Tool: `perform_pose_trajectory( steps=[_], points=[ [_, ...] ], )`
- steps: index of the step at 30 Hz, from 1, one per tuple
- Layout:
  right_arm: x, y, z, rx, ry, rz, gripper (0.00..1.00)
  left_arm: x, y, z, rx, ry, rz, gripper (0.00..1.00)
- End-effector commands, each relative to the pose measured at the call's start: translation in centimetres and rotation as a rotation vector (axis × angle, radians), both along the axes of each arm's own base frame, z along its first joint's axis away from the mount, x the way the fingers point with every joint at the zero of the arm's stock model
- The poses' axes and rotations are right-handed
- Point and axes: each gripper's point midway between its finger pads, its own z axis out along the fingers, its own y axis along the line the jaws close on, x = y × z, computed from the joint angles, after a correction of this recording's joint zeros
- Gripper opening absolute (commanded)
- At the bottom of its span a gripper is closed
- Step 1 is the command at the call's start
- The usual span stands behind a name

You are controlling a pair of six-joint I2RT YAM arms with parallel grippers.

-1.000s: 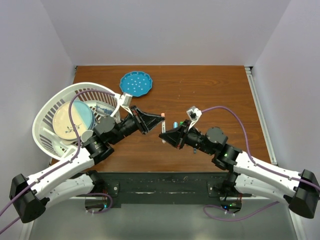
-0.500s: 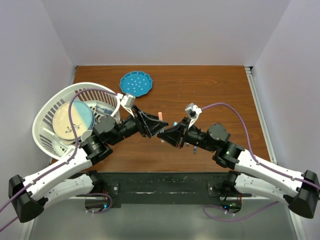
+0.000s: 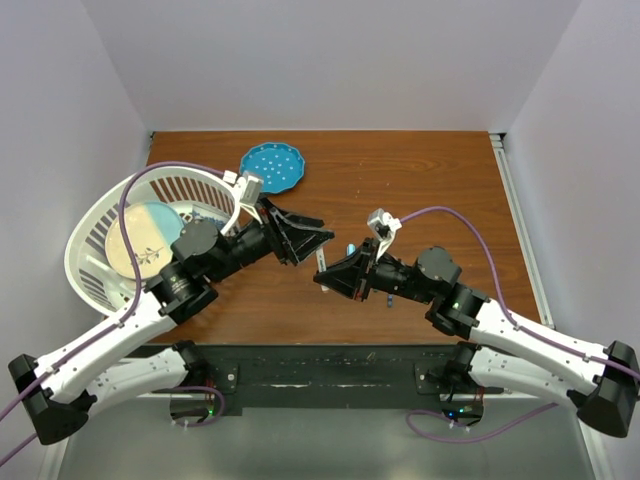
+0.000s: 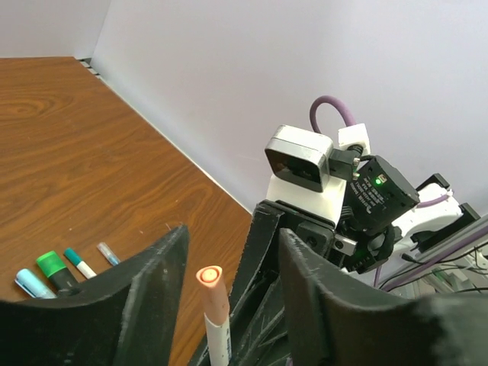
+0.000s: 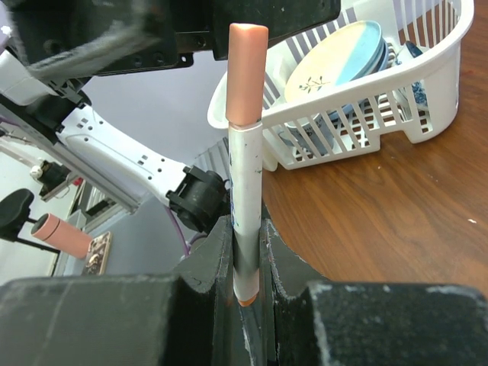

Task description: Insert the pens into the pen caps

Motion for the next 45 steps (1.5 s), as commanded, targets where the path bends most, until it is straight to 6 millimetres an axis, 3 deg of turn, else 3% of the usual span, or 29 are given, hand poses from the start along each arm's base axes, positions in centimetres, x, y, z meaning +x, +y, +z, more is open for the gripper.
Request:
perform_pose_trajectory(
  steps=[1,4,10,11,13,17,20,24,27,28,35,37,40,45],
  points=[
    [-0.8,-0.5,3.3,0.079,-0.052,0.026,0.00,-0.1,0.0,1.7,-0.015,-0.045,-0.010,0.51],
    [-0.9,-0.6,3.4,0.083,-0.049,0.026,0.00,-0.3,-0.2,1.6,-0.019,-0.041,-0.029,0.43],
    [-0.9,-0.7,4.2,0.097,-0.062,0.022,0.00,-1.9,-1.3,0.9,-0.052,-0.016,-0.141,0.04],
    [-0.9,-0.8,4.8,0.109,-0.071,0.020,0.00,-2.2,-1.6,0.0,-0.052,0.020,-0.165,0.00],
    [-0.3,-1.2,6.1,0.148,-0.083,-0.023,0.00,-3.3,-2.0,-0.6,-0.066,0.045,-0.237,0.00],
    [0.9,-2.5,9.8,0.230,-0.145,-0.125,0.00,-5.7,-1.9,-4.0,-0.086,0.176,-0.331,0.00],
    [0.9,-3.0,12.6,0.260,-0.212,-0.146,0.00,-6.3,-1.4,-6.2,-0.059,0.220,-0.326,0.00],
    [1.4,-2.5,14.8,0.273,-0.234,-0.154,0.00,-7.5,-1.5,-7.6,-0.072,0.255,-0.374,0.00],
    [2.1,-2.4,15.8,0.289,-0.244,-0.184,0.00,-7.6,-1.6,-9.9,-0.029,0.306,-0.350,0.00],
    [2.4,-2.3,15.8,0.276,-0.244,-0.195,0.00,-7.8,-1.4,-9.6,-0.054,0.292,-0.355,0.00],
    [4.1,-1.8,17.7,0.189,-0.313,-0.255,0.00,-8.6,-2.4,-13.8,0.056,0.354,-0.350,0.00],
    [4.9,-1.3,17.1,0.150,-0.308,-0.267,0.00,-9.3,-2.5,-13.5,0.021,0.340,-0.375,0.00],
    [5.4,-1.1,17.5,0.143,-0.309,-0.277,0.00,-10.0,-2.3,-15.1,0.039,0.367,-0.389,0.00],
    [6.6,-1.7,19.2,0.155,-0.329,-0.285,0.00,-10.6,-1.4,-16.6,0.093,0.387,-0.388,0.00]
  ],
)
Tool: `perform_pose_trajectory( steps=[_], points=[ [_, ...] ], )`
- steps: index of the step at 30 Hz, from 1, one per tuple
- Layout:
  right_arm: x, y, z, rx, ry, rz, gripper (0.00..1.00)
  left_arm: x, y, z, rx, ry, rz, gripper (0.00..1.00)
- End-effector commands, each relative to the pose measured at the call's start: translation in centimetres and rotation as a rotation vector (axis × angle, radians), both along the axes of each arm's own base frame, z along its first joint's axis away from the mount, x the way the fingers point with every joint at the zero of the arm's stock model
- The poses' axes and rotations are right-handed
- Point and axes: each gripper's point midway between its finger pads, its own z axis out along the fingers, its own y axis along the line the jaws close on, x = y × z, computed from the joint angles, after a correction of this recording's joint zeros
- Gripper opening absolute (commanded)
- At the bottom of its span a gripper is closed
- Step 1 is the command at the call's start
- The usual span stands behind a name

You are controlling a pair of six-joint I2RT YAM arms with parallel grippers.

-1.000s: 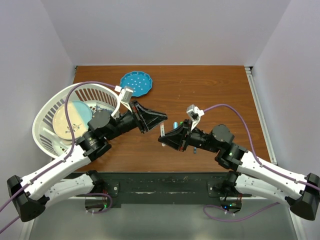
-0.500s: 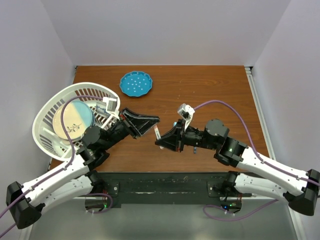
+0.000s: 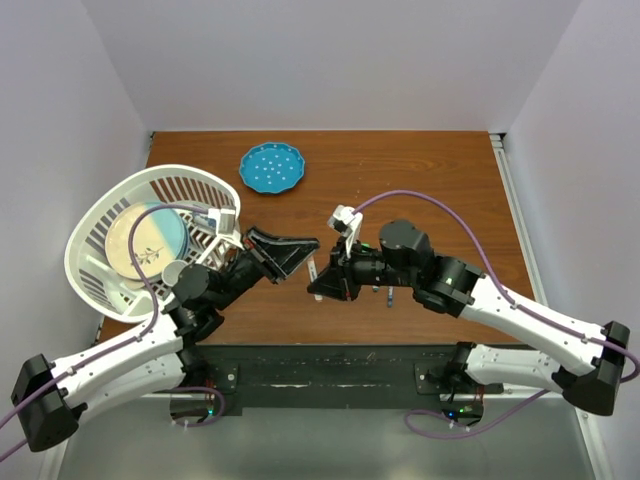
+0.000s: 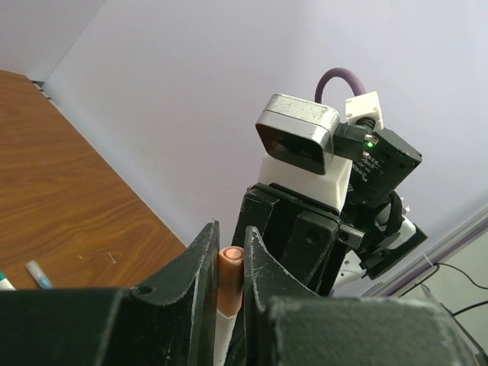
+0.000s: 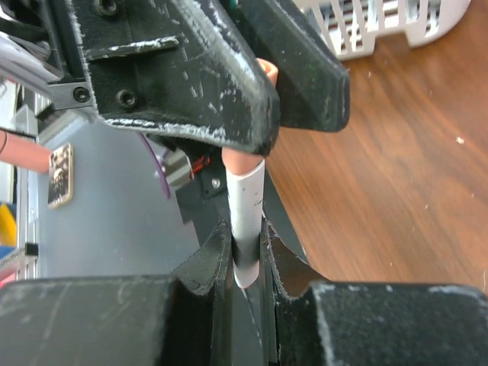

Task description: Insert the pens into the pen caps

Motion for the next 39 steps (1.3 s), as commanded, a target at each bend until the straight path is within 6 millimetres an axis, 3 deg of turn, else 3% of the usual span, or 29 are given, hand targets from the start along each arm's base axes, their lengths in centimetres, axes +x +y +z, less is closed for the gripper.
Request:
perform_pose_trajectory(
  steps=[1,6,13,18,28,31,32,34,35,36,37,38,39],
  points=[
    [7.3,-3.2,20.9,0.521,-0.415,-0.319,0.00,-8.7,-1.9,-12.2,0.368,0.224,-0.412,0.00],
    [6.7,-3.0,22.4,0.582,-0.388,-0.277,0.00,-9.5,-1.8,-11.3,0.304,0.188,-0.454,0.00],
    [6.0,-1.8,22.5,0.627,-0.335,-0.205,0.00,-10.5,-2.0,-10.9,0.274,0.181,-0.508,0.00],
    [6.2,-2.3,23.2,0.679,-0.321,-0.193,0.00,-11.1,-1.6,-12.6,0.304,0.199,-0.531,0.00],
    [7.4,-1.9,23.6,0.668,-0.314,-0.158,0.00,-12.2,-1.6,-13.5,0.267,0.269,-0.593,0.00],
    [7.9,-1.5,22.5,0.623,-0.299,-0.167,0.00,-11.6,-1.8,-12.4,0.244,0.247,-0.560,0.00],
    [8.1,-1.3,21.6,0.598,-0.284,-0.169,0.00,-11.1,-2.0,-11.0,0.239,0.237,-0.537,0.00],
    [8.0,-1.0,19.9,0.558,-0.261,-0.153,0.00,-8.8,-2.0,-10.7,0.306,0.240,-0.422,0.00],
    [8.0,-0.9,18.5,0.520,-0.227,-0.152,0.00,-7.9,-2.3,-7.9,0.297,0.162,-0.386,0.00],
    [8.1,-0.7,16.3,0.483,-0.198,-0.149,0.00,-6.6,-2.2,-7.1,0.314,0.155,-0.337,0.00],
    [7.5,-1.1,15.7,0.480,-0.195,-0.148,0.00,-5.2,-2.0,-7.4,0.361,0.181,-0.278,0.00],
    [7.6,-1.5,14.7,0.470,-0.175,-0.170,0.03,-4.1,-2.2,-5.3,0.365,0.128,-0.247,0.00],
    [7.5,-1.6,12.4,0.433,-0.138,-0.177,0.09,-2.7,-1.8,-4.9,0.380,0.128,-0.202,0.00]
  ],
)
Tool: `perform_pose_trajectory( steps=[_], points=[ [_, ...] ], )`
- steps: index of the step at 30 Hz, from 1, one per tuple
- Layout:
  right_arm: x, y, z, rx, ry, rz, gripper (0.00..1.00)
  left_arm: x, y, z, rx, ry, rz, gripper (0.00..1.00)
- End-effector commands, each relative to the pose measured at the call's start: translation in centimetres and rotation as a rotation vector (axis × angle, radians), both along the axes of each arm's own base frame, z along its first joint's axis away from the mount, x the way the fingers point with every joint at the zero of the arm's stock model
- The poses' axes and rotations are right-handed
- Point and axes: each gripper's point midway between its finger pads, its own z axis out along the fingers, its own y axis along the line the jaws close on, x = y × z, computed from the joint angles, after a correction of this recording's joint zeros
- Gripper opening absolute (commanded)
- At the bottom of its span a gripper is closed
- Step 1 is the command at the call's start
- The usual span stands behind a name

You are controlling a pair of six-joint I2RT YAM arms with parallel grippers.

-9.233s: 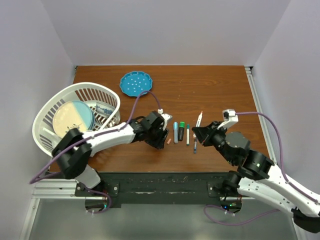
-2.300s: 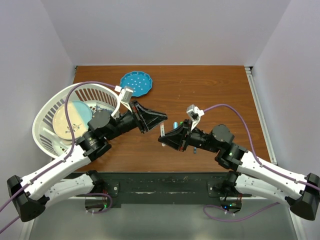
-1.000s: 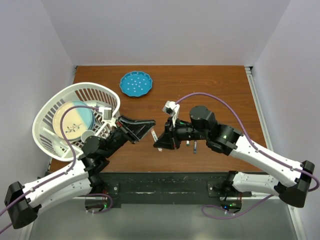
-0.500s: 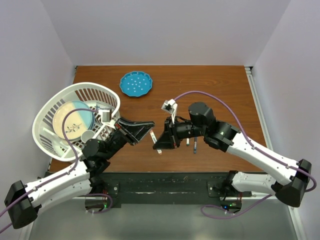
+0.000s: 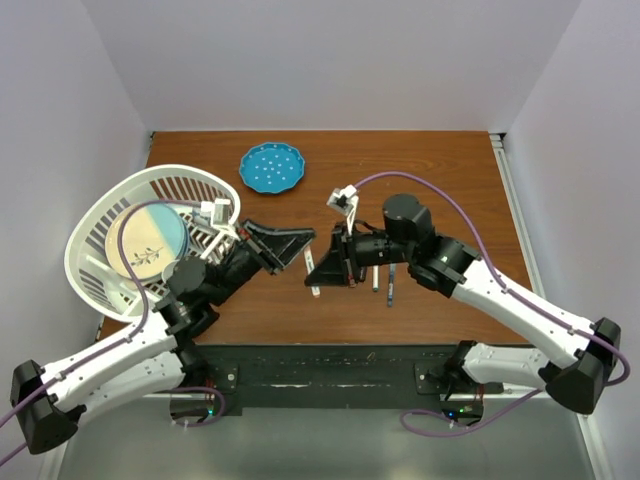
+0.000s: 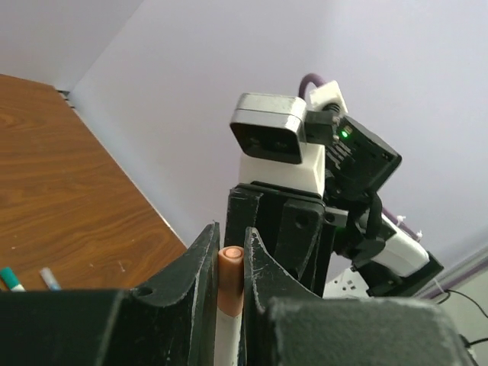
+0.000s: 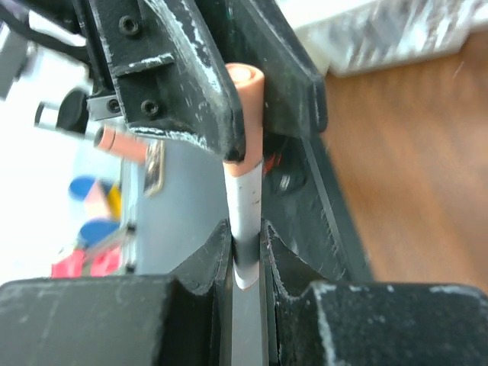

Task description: Insert the pens into the pen caps

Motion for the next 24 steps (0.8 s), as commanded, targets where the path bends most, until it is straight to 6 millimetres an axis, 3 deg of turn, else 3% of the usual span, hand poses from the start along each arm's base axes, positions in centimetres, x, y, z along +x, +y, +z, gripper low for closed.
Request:
perform_pose_trajectory(
  steps=[1,3,5,6,8,10,14,16,18,19,20,24],
  points=[
    [6.4,-3.0,10.0,0.328,-0.328,-0.359,0.20,-2.5,-2.1,-7.4,0.417,0.132,-0.225,0.00],
    [5.8,-4.2,6.4,0.221,-0.304,-0.373,0.42,1.2,-1.0,-7.0,0.474,0.152,-0.106,0.00],
    [4.9,-7.1,3.9,0.115,-0.294,-0.441,0.50,3.8,0.0,-8.6,0.574,0.225,-0.022,0.00],
    [5.5,-8.4,2.0,0.053,-0.296,-0.510,0.59,5.2,0.8,-9.3,0.603,0.255,0.022,0.00],
    [4.2,-10.6,0.8,0.004,-0.282,-0.547,0.72,7.0,0.7,-11.2,0.651,0.288,0.051,0.00],
    [4.3,-12.1,0.2,-0.027,-0.271,-0.612,0.99,8.7,0.4,-11.8,0.671,0.281,0.090,0.00],
    [3.8,-14.4,-0.8,-0.085,-0.195,-0.707,0.99,12.9,-0.8,-14.7,0.713,0.336,0.150,0.00],
    [4.4,-15.7,-1.4,-0.110,-0.135,-0.807,0.99,14.0,-1.8,-15.5,0.706,0.341,0.146,0.00],
    [4.8,-16.3,-2.0,-0.129,-0.066,-0.876,0.99,15.2,-2.8,-17.6,0.723,0.387,0.139,0.00],
    [4.9,-16.4,-2.2,-0.144,-0.061,-0.884,0.99,15.7,-3.1,-18.2,0.721,0.397,0.141,0.00],
    [5.1,-16.8,-2.5,-0.166,-0.064,-0.902,0.99,16.1,-3.4,-20.0,0.740,0.441,0.141,0.00],
    [5.5,-17.4,-2.3,-0.163,-0.069,-0.945,0.99,18.1,-4.0,-22.2,0.722,0.456,0.198,0.00]
  ],
)
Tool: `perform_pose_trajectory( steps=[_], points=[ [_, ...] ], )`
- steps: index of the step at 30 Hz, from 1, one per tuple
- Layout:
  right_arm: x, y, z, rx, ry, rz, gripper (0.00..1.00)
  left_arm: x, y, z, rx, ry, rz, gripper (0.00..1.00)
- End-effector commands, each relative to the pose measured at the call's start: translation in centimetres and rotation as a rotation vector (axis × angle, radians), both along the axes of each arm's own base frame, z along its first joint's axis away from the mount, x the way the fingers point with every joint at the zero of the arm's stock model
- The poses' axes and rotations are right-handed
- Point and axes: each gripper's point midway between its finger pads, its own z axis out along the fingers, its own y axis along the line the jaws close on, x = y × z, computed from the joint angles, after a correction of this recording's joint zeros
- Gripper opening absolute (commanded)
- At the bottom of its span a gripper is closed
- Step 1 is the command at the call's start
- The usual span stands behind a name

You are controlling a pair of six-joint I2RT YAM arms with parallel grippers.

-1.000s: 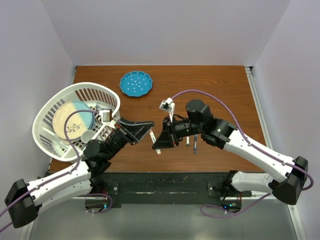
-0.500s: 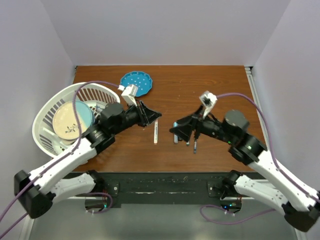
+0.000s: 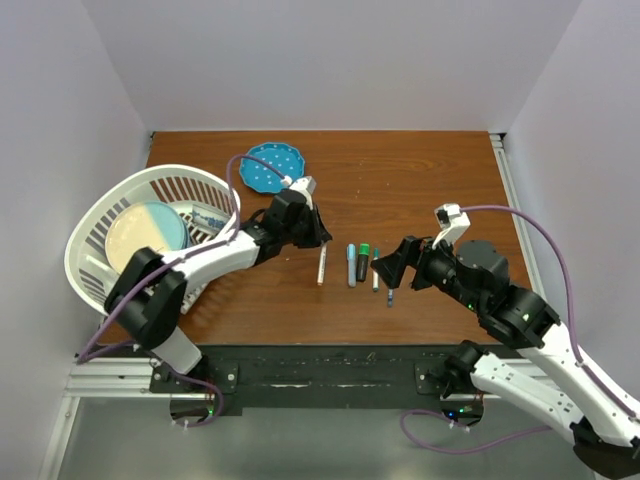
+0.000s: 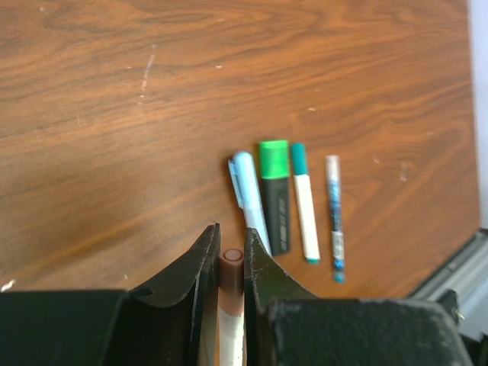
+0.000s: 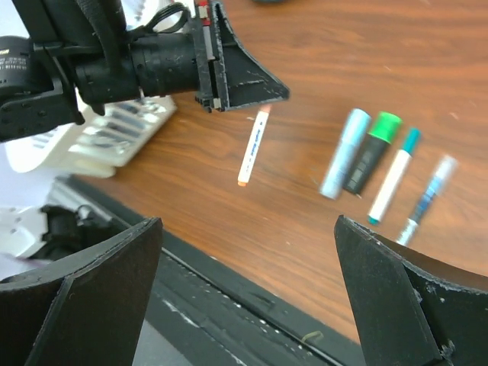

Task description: Insert the pens into the pen caps

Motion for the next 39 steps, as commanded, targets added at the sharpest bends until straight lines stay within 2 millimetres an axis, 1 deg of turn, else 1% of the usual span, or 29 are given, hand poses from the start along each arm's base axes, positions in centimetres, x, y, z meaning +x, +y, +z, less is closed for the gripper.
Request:
perform_pose_trajectory(
  steps=[1,3,4,6,7,8,9,10,12,13,14,15,18,19,21,22,24,25,26,27,28,30,31,33,34,35,36,38,39],
  points=[
    [0.9,-1.7,1.6,0.026,-0.020,-0.124,0.99,3.7,-1.3,0.5,-0.049,-0.077,0.078,0.00],
    [1.0,-1.8,1.7,0.019,-0.038,-0.121,0.99,4.0,-1.4,-0.6,-0.035,-0.058,0.083,0.00],
    [1.0,-2.0,1.7,0.012,-0.041,-0.122,0.99,4.2,-1.6,-1.6,-0.028,-0.042,0.085,0.01],
    [0.8,-2.0,1.7,0.012,-0.030,-0.118,0.99,4.4,-1.9,-2.5,-0.036,-0.031,0.093,0.04],
    [0.6,-2.0,1.4,0.001,-0.014,-0.115,0.99,4.5,-1.9,-3.4,-0.037,-0.021,0.100,0.07],
    [0.6,-2.1,1.4,-0.006,-0.010,-0.119,0.99,4.5,-2.1,-3.7,-0.042,-0.016,0.104,0.08],
    [0.6,-2.2,1.3,-0.012,-0.002,-0.125,0.99,4.9,-1.8,-4.1,-0.033,-0.021,0.130,0.10],
    [0.7,-2.6,0.9,-0.030,0.010,-0.143,0.99,5.0,-1.7,-4.9,-0.026,-0.004,0.136,0.12],
    [0.7,-2.9,0.6,-0.048,0.021,-0.159,0.99,4.8,-1.9,-5.7,-0.020,0.015,0.133,0.17],
    [0.7,-3.3,0.5,-0.059,0.023,-0.175,0.99,4.7,-1.8,-6.5,-0.015,0.033,0.134,0.21],
    [0.7,-3.5,0.5,-0.064,0.022,-0.183,0.99,4.5,-1.9,-6.7,-0.020,0.046,0.137,0.24],
    [0.8,-4.0,0.3,-0.077,0.027,-0.207,0.99,4.4,-1.9,-6.9,-0.017,0.051,0.138,0.30],
    [0.7,-4.6,0.4,-0.076,0.036,-0.239,0.99,4.2,-1.8,-6.3,-0.008,0.051,0.127,0.37],
    [0.7,-5.2,0.1,-0.093,0.043,-0.258,0.99,4.4,-1.7,-4.9,-0.009,0.020,0.114,0.41],
    [0.7,-5.7,0.0,-0.098,0.063,-0.293,0.99,4.0,-1.2,-3.6,0.013,0.001,0.100,0.44],
    [0.4,-6.1,-0.5,-0.116,0.081,-0.301,0.99,4.0,-1.0,-1.3,-0.004,-0.038,0.093,0.48],
    [0.6,-6.4,-0.5,-0.130,0.083,-0.318,0.99,3.3,-0.5,0.6,0.008,-0.083,0.056,0.53],
    [0.5,-6.4,-0.7,-0.139,0.089,-0.316,0.99,2.4,-0.2,2.9,-0.022,-0.124,0.032,0.67],
    [0.4,-6.4,-0.6,-0.137,0.091,-0.316,0.99,1.7,0.0,4.1,-0.028,-0.162,-0.001,0.71],
    [0.4,-6.4,-0.5,-0.135,0.092,-0.315,0.99,0.7,-0.3,5.4,-0.063,-0.186,-0.054,0.74],
    [0.3,-6.3,-0.3,-0.124,0.090,-0.309,0.99,-0.6,0.4,7.4,-0.086,-0.240,-0.081,0.82],
    [0.0,-5.9,0.2,-0.100,0.087,-0.288,0.99,-2.6,0.7,9.1,-0.125,-0.276,-0.147,0.88],
    [0.0,-5.7,0.6,-0.083,0.078,-0.280,0.99,-3.8,1.4,10.5,-0.136,-0.330,-0.177,0.91],
    [-0.2,-5.3,1.1,-0.053,0.067,-0.252,0.99,-5.6,1.6,11.4,-0.159,-0.354,-0.238,0.96],
    [-0.1,-5.2,1.4,-0.039,0.055,-0.249,0.99,-6.3,2.4,12.3,-0.168,-0.382,-0.237,1.00],
    [-0.2,-5.1,1.4,-0.029,0.052,-0.243,0.99,-6.9,2.6,12.6,-0.172,-0.392,-0.250,1.00],
    [-0.2,-5.0,1.4,-0.024,0.050,-0.243,0.99,-7.8,3.0,13.3,-0.187,-0.415,-0.265,1.00],
    [-0.3,-5.0,1.1,-0.024,0.059,-0.244,0.99,-8.7,3.5,14.0,-0.206,-0.444,-0.279,1.00],
    [-0.3,-5.1,1.0,-0.022,0.065,-0.248,0.99,-9.7,3.8,14.9,-0.238,-0.480,-0.293,1.00]
  ],
)
